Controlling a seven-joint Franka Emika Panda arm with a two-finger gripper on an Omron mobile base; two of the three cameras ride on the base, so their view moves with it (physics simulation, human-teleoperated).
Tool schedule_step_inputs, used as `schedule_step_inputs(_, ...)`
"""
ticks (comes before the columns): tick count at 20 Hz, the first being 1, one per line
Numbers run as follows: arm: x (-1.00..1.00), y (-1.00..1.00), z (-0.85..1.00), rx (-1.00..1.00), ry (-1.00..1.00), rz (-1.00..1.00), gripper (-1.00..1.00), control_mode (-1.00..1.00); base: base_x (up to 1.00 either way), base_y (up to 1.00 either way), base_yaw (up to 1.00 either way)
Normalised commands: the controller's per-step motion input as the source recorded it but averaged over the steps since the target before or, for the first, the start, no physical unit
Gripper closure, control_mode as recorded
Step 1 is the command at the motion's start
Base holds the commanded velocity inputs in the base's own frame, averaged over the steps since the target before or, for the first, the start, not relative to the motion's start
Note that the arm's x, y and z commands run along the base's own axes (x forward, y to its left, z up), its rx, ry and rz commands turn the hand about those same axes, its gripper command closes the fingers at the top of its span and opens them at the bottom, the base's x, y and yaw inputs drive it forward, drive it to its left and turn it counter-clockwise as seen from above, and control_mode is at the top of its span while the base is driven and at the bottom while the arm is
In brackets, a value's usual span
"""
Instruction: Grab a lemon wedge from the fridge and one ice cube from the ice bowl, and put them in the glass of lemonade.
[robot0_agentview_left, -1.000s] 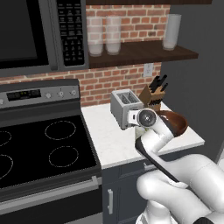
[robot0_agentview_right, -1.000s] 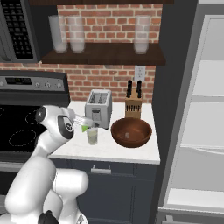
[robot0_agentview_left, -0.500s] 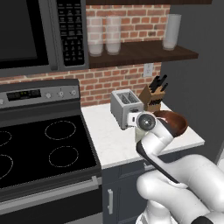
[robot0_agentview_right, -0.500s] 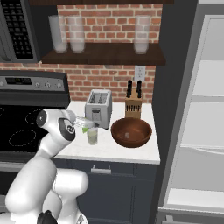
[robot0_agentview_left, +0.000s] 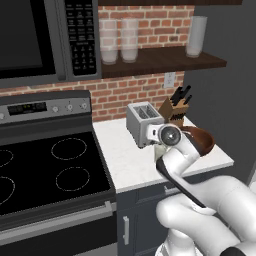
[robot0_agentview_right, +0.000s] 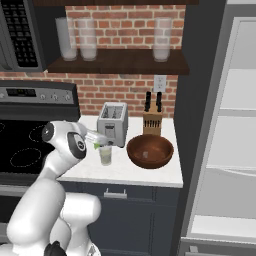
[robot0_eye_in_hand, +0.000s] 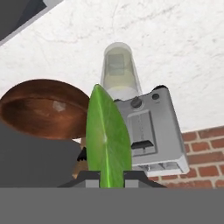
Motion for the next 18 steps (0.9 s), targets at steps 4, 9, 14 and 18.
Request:
schedule_step_inputs(4, 0.06, 0.0, 0.08, 0.04, 0.0, 0.0, 1.0, -1.0, 0.0, 0.0, 0.0)
schedule_step_inputs(9, 0.15, 0.0, -0.02, 0.0, 0.0, 0.0, 1.0, -1.0, 0.0, 0.0, 0.0)
schedule_step_inputs(14, 0.13, 0.0, -0.14, 0.0, 0.0, 0.0, 1.0, -1.0, 0.0, 0.0, 0.0)
schedule_step_inputs(18, 0.08, 0.0, -0.16, 0.0, 0.0, 0.0, 1.0, -1.0, 0.0, 0.0, 0.0)
